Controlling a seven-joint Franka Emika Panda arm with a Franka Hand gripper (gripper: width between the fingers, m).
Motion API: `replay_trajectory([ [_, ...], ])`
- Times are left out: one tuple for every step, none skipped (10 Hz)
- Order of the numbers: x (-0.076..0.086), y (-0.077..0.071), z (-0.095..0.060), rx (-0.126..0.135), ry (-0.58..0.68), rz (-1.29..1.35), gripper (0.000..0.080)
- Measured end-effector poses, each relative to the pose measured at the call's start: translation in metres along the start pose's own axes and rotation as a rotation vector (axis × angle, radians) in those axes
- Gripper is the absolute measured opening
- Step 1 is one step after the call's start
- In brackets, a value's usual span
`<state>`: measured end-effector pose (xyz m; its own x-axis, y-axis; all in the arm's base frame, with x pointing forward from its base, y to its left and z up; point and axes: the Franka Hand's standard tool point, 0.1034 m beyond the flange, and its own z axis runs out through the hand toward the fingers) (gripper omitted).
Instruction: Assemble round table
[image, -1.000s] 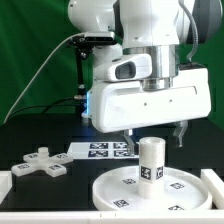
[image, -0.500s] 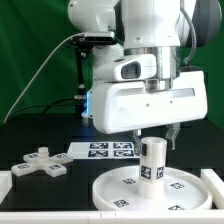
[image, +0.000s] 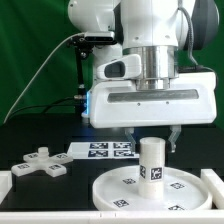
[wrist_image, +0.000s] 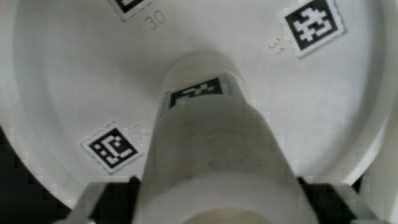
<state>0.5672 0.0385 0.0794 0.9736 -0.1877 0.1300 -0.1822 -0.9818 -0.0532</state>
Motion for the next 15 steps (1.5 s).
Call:
replay_trajectory([
  [0.000,0.002,0.000,0.005,0.001,0.162,0.0404],
  [0.000,0.004,0.000,0.013,-0.007,0.351,0.0406],
  [-0.002,0.005,0.001,0.020,-0.028,0.561,0.0406],
  [-0.003,0.004,0.001,0.017,-0.044,0.634,0.0406],
  [-0.003,0.005,0.001,0.022,-0.047,0.697,0.0407],
  [-0.004,0.006,0.001,0.024,-0.049,0.766,0.0407],
  [-0.004,0.006,0.001,0.027,-0.053,0.836,0.0407],
  [-0.004,0.006,0.001,0.028,-0.057,0.909,0.0407],
  [-0.006,0.003,0.001,0.027,-0.077,1.075,0.0407],
  [-0.007,-0.002,0.001,0.037,-0.098,1.327,0.0407],
  [-0.007,-0.004,0.001,0.048,-0.106,1.457,0.0407],
  [-0.007,-0.004,0.001,0.049,-0.108,1.480,0.0407],
  [-0.007,-0.004,0.001,0.049,-0.107,1.460,0.0407],
  [-0.006,-0.004,0.001,0.052,-0.102,1.334,0.0578],
  [-0.003,-0.004,0.000,0.063,-0.093,1.174,0.0578],
])
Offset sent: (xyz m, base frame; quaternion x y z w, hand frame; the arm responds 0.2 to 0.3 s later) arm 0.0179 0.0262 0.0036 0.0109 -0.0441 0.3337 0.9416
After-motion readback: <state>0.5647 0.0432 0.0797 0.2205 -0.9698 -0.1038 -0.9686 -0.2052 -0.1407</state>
